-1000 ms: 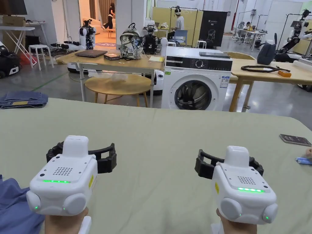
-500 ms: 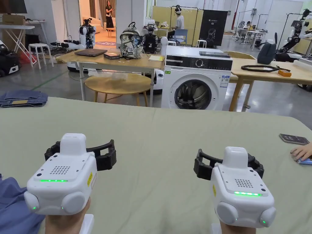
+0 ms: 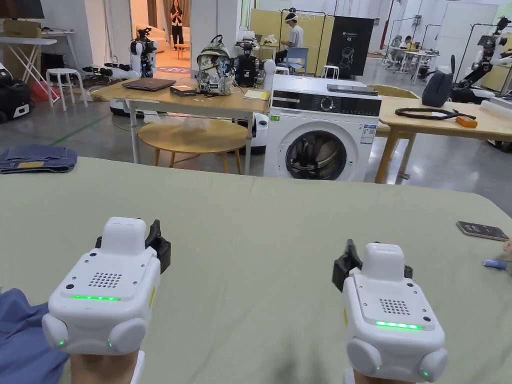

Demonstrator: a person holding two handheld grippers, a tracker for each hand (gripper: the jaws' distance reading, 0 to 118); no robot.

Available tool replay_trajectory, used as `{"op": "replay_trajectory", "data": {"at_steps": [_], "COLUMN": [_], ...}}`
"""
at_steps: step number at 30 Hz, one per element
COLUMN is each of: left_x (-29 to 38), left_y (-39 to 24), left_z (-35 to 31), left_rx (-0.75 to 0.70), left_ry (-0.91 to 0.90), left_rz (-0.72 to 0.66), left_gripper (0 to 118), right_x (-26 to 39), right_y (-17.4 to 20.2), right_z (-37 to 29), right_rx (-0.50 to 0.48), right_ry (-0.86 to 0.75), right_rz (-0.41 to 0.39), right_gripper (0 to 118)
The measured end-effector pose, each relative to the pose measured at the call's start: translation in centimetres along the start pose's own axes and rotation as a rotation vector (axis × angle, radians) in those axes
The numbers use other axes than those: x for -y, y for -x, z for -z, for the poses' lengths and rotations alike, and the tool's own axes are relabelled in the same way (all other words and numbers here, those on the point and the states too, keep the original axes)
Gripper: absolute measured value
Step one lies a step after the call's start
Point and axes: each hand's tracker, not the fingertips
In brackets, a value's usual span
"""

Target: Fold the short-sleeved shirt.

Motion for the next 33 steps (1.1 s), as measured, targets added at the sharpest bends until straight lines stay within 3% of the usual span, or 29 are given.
{"op": "replay_trajectory", "data": {"at_steps": [3,7,15,19,33], "left_x": [0.1,0.2,-0.2,-0.4,-1.0], "left_y": [0.2,0.6,1.0,2.7,15.6], "left_z": [-0.1,-0.1,-0.6,-1.4,-7.6], "left_rx": [0.003,-0.01,0.0,-0.027,-0.336], "left_ry": [0.01,0.008,0.004,0.016,0.06], "left_rz": [-0.013,-0.022,-0.035,-0.03,-0.011], "left_gripper": [20,0,0,0,0], "right_x": [0.7,0.9,1.1,0.7,-1.0], "right_y": [0.0,0.3,0.5,1.7,16.6], "right_z": [0.1,0.0,-0.1,-0.1,-0.9], "right_rx": [0.008,0.001,-0.002,-0.047,-0.331], "right_ry": [-0.003,0.0,0.018,0.026,0.018], "right_rz": [0.029,0.0,0.009,0.034,0.007], "right_gripper": [0,0,0,0,0]}}
